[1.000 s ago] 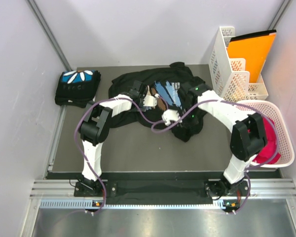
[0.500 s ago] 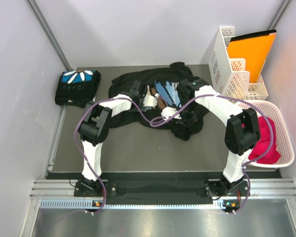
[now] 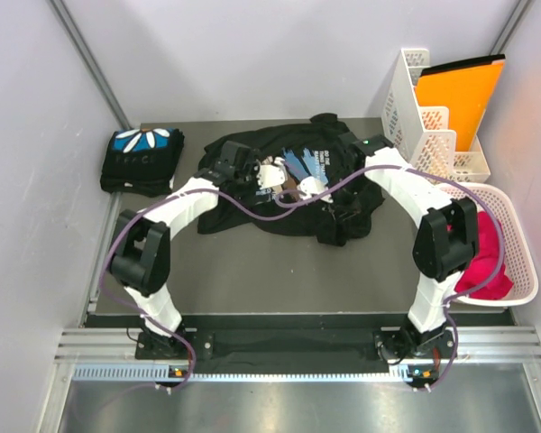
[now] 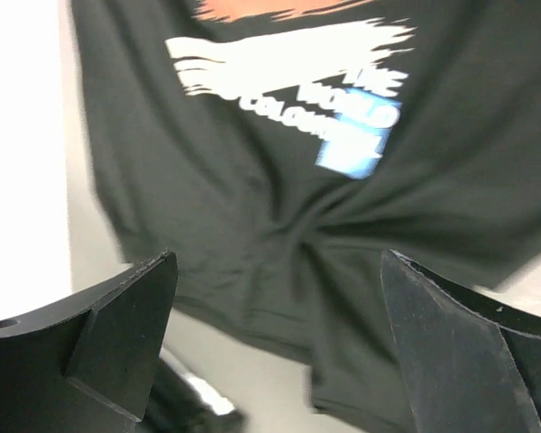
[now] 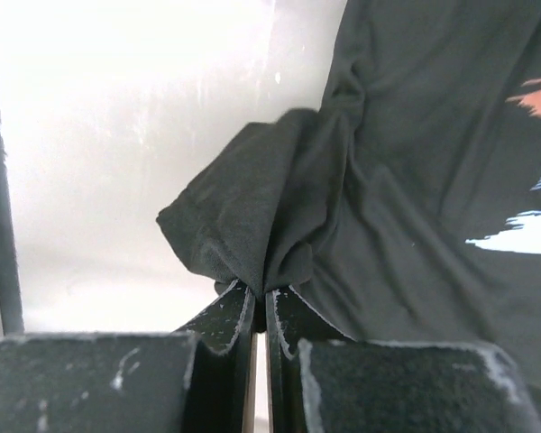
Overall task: Fold and stack the t-shirts
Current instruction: Flatten the tshirt out
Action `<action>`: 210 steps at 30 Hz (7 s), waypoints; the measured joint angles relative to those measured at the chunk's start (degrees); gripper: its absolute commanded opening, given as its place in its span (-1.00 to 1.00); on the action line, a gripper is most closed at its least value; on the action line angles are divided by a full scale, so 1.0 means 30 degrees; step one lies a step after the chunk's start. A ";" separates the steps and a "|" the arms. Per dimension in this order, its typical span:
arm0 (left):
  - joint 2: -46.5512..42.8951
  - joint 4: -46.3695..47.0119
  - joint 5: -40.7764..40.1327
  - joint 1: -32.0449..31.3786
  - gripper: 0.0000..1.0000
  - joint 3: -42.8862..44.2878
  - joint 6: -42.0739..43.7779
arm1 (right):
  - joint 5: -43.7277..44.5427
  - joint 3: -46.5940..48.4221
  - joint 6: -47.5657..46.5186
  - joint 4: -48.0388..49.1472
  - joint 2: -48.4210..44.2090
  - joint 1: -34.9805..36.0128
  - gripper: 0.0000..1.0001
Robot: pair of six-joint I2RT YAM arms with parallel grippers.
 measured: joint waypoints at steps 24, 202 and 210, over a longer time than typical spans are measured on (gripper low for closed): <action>-0.3315 0.2725 0.7082 -0.1275 0.97 -0.3942 -0.0466 | -0.3876 0.3599 0.3177 0.0459 0.3308 -0.2572 -1.00; -0.1341 1.3471 0.0707 -0.6237 -1.00 -0.4597 0.0284 | -0.0867 0.1472 0.8757 1.3121 0.1938 -0.3854 -1.00; -0.1341 1.3529 0.0714 -0.6237 -1.00 -0.4597 0.0284 | 0.0590 0.1654 0.7985 1.3165 0.1749 -0.3818 -1.00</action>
